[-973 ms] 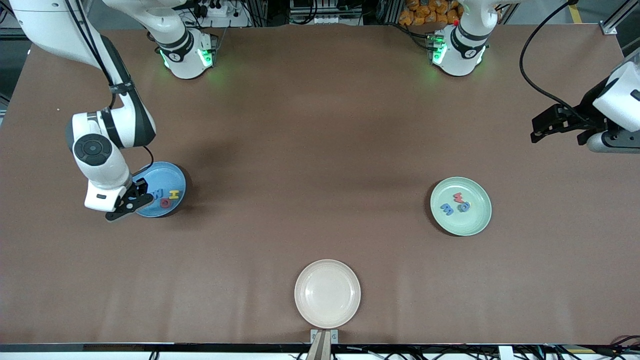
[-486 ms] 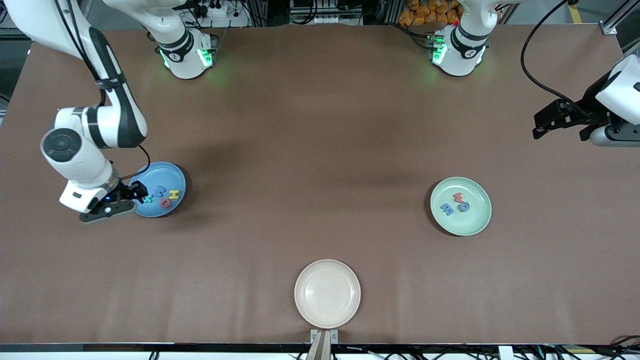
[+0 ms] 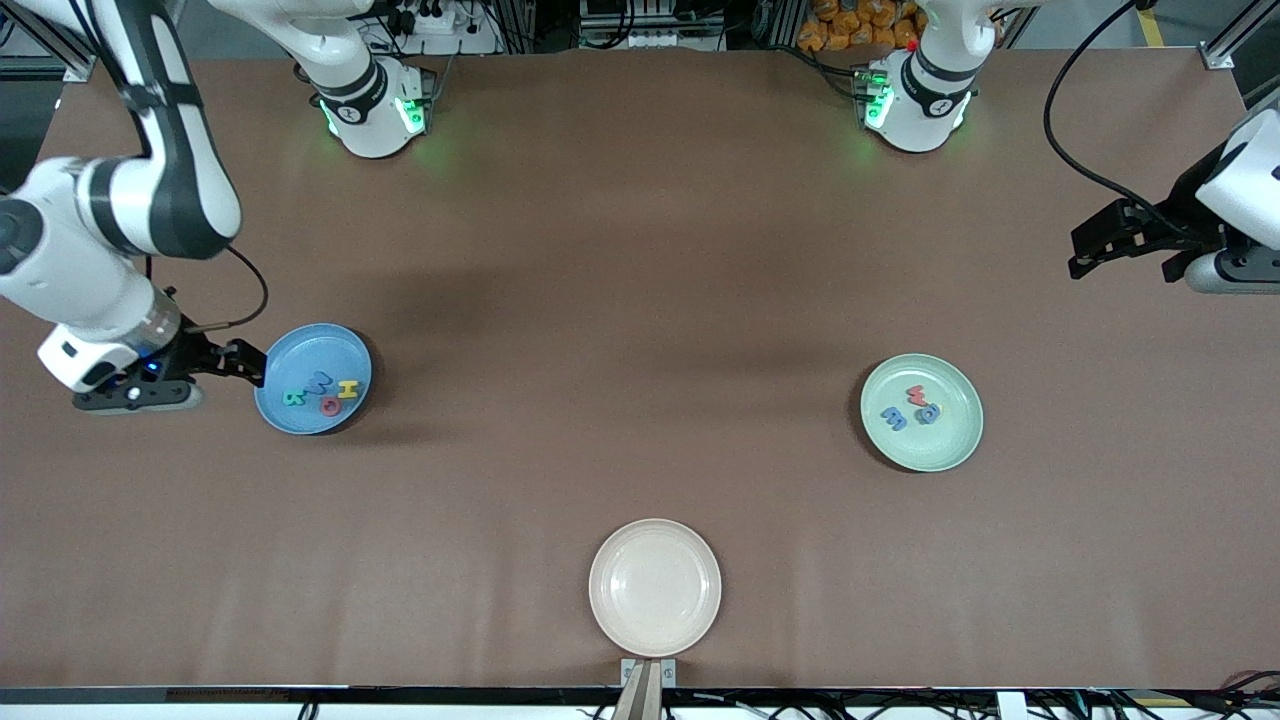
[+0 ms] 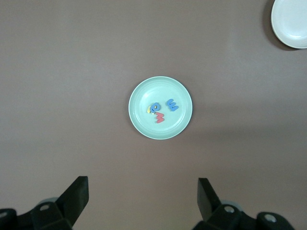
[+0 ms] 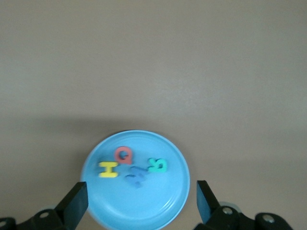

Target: Sort uppercase to blue plate, lowercase to green plate

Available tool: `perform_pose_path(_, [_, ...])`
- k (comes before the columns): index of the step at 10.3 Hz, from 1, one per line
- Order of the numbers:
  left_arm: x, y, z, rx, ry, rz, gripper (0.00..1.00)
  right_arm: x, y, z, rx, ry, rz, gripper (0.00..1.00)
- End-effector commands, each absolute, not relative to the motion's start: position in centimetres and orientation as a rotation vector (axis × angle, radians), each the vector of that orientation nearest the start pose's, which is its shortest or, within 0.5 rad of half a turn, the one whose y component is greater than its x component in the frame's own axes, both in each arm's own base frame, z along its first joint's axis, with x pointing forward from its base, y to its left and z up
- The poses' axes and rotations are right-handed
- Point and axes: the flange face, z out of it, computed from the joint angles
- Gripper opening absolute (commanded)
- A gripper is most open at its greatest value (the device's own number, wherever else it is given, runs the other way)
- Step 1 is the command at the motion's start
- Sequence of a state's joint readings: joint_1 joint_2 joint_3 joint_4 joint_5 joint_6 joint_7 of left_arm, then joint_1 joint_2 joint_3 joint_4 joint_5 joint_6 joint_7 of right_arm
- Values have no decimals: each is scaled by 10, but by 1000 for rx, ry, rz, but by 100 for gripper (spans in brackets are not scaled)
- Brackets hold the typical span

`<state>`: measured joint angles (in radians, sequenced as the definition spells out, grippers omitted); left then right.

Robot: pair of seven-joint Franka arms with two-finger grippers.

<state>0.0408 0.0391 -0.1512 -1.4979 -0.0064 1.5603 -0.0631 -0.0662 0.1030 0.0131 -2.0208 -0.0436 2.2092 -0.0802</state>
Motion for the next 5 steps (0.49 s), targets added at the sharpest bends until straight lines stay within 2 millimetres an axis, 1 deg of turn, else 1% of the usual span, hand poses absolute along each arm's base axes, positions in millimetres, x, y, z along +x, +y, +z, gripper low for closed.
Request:
perform_pose_path(1, [557, -58, 640, -3167, 107, -56, 100, 581, -24, 498, -3146, 59, -131, 100])
perform_pose_path(2, [557, -58, 640, -3167, 107, -56, 100, 582, -20, 528, -3147, 53, -114, 100])
perform_pose_path(3, [557, -58, 640, -3167, 107, -56, 100, 574, -20, 553, -3149, 54, -111, 100])
perform_pose_path(4, [557, -58, 640, -3167, 107, -56, 100, 561, -14, 575, -3148, 51, -111, 100])
perform_pose_path(5, [557, -58, 640, -3167, 107, -56, 100, 553, -10, 606, -3111, 79, -103, 100])
